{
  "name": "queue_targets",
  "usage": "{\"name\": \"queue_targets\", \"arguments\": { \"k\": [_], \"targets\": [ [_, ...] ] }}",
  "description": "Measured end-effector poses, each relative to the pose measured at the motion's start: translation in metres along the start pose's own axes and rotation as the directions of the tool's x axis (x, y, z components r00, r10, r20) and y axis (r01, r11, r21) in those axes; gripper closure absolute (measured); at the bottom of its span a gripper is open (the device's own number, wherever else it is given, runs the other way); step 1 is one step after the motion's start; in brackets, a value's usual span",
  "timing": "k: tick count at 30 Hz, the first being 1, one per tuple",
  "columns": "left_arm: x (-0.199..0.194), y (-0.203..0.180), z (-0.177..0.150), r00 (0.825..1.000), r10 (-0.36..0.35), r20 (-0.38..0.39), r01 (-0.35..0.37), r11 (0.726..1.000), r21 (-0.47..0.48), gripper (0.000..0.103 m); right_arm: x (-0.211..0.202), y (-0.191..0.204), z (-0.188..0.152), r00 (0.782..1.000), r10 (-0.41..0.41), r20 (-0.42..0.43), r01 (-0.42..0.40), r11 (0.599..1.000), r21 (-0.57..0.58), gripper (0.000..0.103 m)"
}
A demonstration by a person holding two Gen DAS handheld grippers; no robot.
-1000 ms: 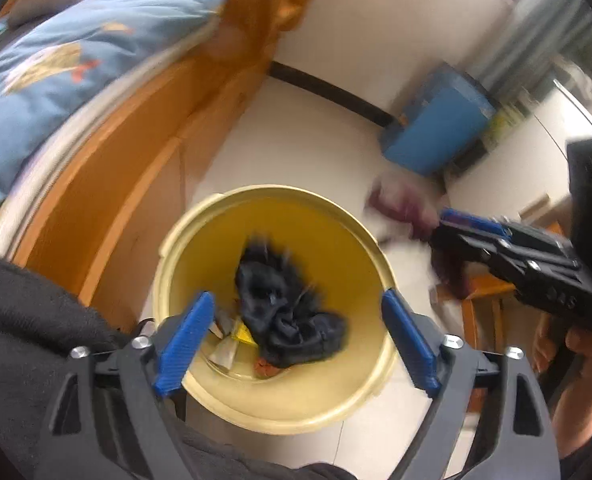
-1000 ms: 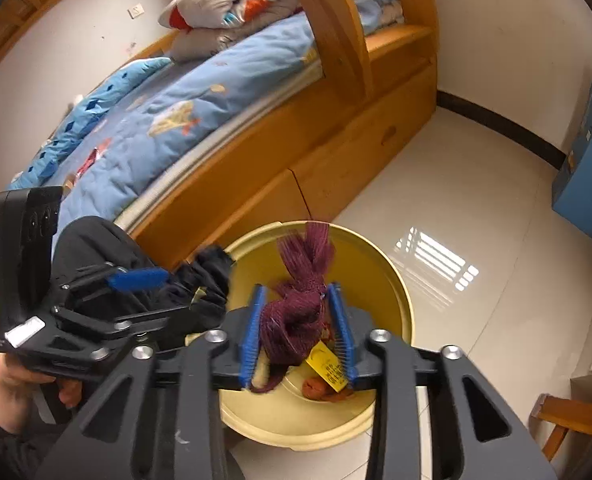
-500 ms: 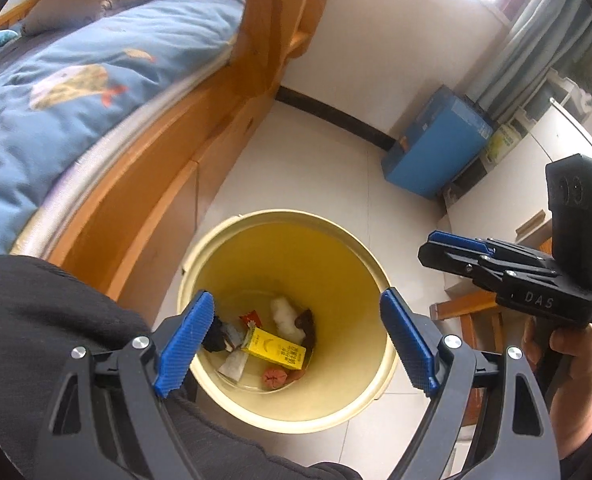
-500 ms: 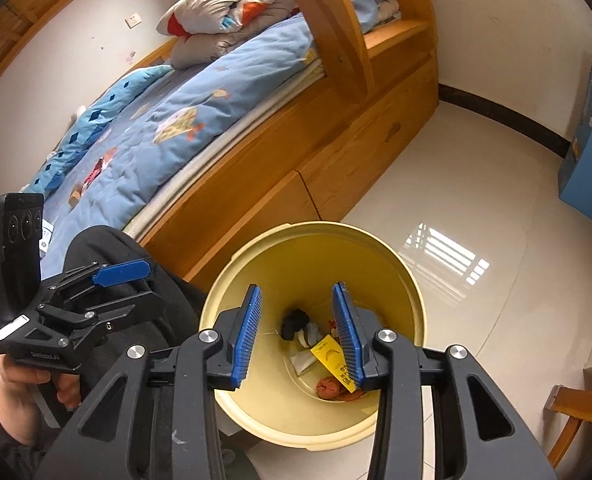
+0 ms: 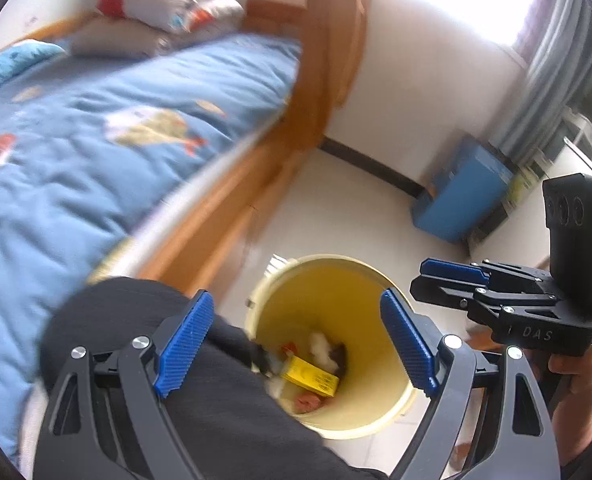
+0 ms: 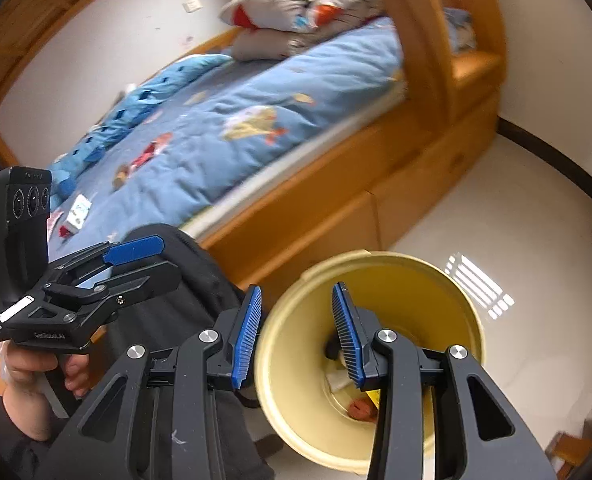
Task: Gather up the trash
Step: 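Move both tools back toward the white milk carton and amber bottle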
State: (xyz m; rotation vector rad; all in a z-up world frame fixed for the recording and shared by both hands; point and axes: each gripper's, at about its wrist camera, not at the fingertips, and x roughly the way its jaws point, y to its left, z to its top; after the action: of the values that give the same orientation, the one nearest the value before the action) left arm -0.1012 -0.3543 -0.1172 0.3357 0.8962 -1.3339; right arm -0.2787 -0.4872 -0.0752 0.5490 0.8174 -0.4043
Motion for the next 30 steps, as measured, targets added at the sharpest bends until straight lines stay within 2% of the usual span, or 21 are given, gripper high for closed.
{"name": "queue_targets", "arguments": {
  "k": [5,10,14,17,21,27,30],
  "targets": [
    [-0.029,0.031,0.0,0.995,0.084,0.058,-0.081,0.995,-0.059,0.018,0.018,0.038,0.02,0.996,0.085,0.017,-0.084,0.994,-0.067,0.064],
    [-0.065,0.072,-0.006,0.975,0.193,0.106,-0.176,0.972,-0.153,0.018,0.038,0.086,0.041,0.984,0.175,0.035,-0.168,0.974,-0.15,0.062],
    [-0.097,0.104,-0.014,0.938,0.315,0.143,-0.28,0.934,-0.221,0.017,0.057,0.127,0.056,0.972,0.235,0.025,-0.223,0.949,-0.224,0.062],
    [-0.121,0.131,-0.02,0.903,0.4,0.159,-0.347,0.895,-0.28,0.017,0.07,0.159,0.066,0.962,0.272,0.016,-0.257,0.926,-0.277,0.062],
    [-0.154,0.167,-0.028,0.849,0.504,0.162,-0.422,0.829,-0.367,0.016,0.087,0.198,0.079,0.946,0.324,0.006,-0.304,0.895,-0.327,0.062],
    [-0.194,0.202,-0.038,0.774,0.611,0.165,-0.495,0.747,-0.444,0.015,0.111,0.253,0.095,0.935,0.355,0.003,-0.325,0.858,-0.397,0.062],
    [-0.206,0.216,-0.042,0.752,0.639,0.164,-0.509,0.72,-0.472,0.014,0.124,0.275,0.1,0.928,0.373,-0.012,-0.345,0.844,-0.411,0.061]
  ]
}}
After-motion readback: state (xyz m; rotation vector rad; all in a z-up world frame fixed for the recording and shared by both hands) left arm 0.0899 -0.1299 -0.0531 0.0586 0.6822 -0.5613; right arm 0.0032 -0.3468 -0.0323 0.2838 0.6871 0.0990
